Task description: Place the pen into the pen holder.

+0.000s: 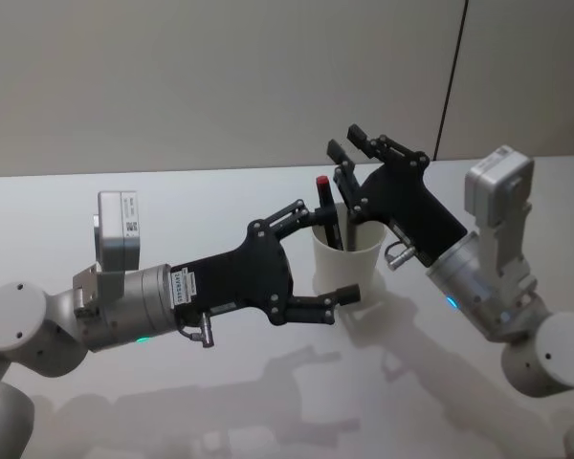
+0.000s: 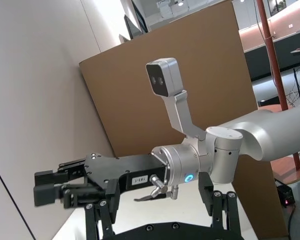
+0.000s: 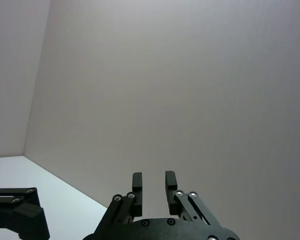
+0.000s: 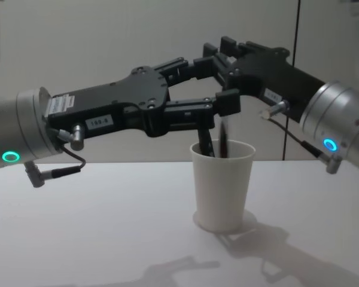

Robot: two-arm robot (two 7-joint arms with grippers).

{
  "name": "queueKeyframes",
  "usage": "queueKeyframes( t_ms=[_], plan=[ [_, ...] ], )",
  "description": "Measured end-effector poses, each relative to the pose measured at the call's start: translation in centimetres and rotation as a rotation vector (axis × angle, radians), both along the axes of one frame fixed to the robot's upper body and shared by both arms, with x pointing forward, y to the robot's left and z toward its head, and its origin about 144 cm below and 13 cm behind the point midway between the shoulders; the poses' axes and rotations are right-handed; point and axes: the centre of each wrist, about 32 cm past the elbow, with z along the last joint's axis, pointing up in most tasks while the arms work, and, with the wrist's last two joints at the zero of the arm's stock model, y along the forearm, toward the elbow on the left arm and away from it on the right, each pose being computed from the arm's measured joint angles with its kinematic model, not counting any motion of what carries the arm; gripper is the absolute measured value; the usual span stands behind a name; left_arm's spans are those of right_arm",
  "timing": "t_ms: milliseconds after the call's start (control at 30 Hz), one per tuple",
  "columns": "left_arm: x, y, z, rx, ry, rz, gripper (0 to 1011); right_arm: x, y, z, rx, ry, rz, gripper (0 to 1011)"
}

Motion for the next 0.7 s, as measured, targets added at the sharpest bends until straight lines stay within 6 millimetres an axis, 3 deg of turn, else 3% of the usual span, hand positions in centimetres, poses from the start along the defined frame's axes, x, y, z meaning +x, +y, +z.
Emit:
queueKeyframes(
  t_ms=[700],
  plan=[
    [0.00,0.00,0.00,0.000,0.000,0.000,1004,0.47,0.54,-0.15,-0.005,0.002,0.001,890]
  ],
)
